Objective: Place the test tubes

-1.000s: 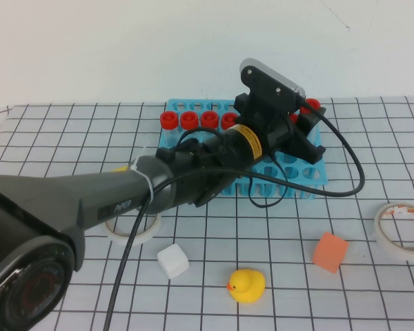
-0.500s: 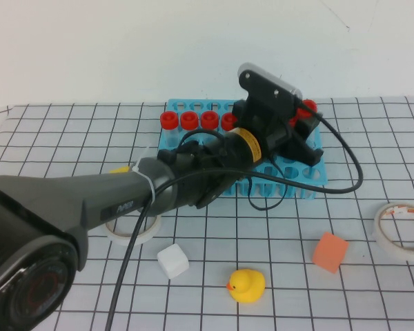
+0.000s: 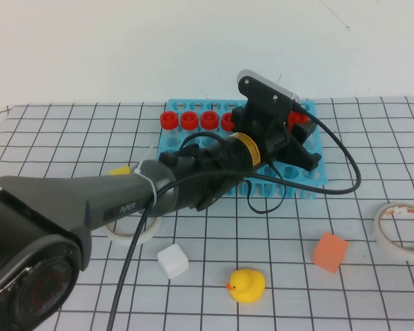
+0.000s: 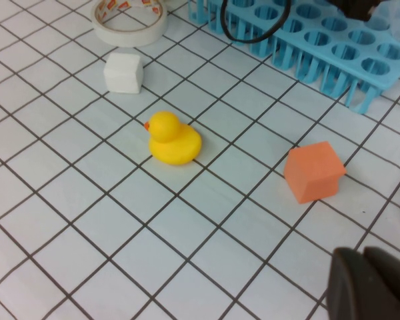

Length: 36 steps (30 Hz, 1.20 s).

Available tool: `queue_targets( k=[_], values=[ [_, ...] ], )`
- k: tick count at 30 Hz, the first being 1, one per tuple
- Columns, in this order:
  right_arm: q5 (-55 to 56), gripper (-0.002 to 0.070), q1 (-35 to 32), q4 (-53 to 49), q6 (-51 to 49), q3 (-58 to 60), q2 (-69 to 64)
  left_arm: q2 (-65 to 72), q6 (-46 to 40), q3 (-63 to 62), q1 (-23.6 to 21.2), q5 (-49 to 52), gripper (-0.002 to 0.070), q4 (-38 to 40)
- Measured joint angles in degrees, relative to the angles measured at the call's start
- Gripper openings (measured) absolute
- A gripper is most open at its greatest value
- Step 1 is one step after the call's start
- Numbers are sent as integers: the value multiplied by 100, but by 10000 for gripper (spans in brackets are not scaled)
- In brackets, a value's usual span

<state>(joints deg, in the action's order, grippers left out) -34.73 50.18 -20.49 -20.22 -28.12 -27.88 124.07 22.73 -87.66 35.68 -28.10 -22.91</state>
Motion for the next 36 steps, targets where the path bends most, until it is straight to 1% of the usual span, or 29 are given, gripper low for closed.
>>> queue_targets(
  k=[9,17,20,30,36],
  values=[
    [0,-1,0,44,-10,0,0,0,-22,-17,0,36,248,0],
    [0,-1,0,105,-22,0,0,0,189,-667,11,1244,248,-286],
    [0,-1,0,105,-22,0,0,0,375,-825,11,1456,247,-370],
    [0,-1,0,138,-22,0,0,0,1345,-842,11,1704,248,-1447],
    [22,-1,0,138,-33,0,0,0,1670,-852,11,1724,247,-1692]
  ],
)
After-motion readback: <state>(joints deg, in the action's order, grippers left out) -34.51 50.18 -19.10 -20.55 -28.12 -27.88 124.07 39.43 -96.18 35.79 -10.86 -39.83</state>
